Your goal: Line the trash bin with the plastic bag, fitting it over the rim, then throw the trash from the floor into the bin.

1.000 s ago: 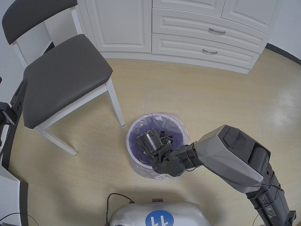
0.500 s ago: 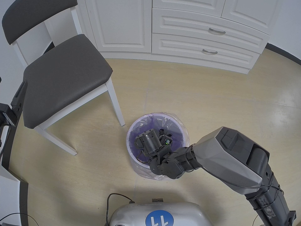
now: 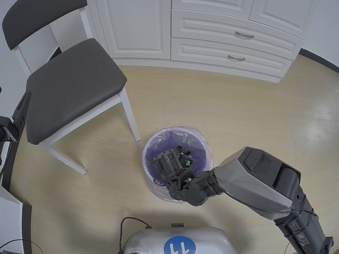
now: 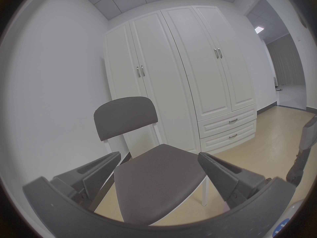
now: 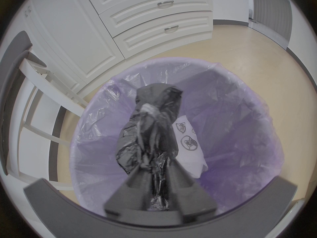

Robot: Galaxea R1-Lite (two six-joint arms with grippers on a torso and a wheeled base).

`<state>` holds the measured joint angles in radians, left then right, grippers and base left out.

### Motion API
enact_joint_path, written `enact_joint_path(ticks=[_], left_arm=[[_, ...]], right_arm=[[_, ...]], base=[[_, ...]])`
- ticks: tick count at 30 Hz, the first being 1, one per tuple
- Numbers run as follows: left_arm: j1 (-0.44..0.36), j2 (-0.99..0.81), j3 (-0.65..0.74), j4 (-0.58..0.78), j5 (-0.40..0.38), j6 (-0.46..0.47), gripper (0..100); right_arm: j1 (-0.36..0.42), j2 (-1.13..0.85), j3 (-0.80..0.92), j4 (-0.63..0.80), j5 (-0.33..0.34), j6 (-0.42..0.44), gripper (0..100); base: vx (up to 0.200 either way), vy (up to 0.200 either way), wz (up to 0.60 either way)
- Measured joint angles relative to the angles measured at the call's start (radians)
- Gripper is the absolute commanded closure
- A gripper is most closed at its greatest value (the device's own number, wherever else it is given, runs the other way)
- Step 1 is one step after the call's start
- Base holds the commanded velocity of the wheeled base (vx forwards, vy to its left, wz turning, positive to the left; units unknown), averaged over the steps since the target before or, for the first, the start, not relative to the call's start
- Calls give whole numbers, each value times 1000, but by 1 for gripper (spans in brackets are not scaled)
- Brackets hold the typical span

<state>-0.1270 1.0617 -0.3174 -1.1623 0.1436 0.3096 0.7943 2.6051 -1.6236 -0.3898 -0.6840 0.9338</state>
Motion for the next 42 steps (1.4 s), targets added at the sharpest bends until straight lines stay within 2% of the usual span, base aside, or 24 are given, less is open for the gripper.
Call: enact_joint_path(ticks=[21, 33, 42], left_arm=[[0, -1, 0, -2, 0, 0, 0], [-4, -7, 3, 1, -2, 0, 0], [-6, -6, 12, 3, -4, 2, 0]], right_arm=[[-1, -83, 61, -32, -9, -42, 0], [-1, -278, 211, -32, -7, -148, 0], [-1, -446, 406, -32, 0, -310, 0]], base=[[0, 0, 0], [0, 0, 0], [0, 0, 0]])
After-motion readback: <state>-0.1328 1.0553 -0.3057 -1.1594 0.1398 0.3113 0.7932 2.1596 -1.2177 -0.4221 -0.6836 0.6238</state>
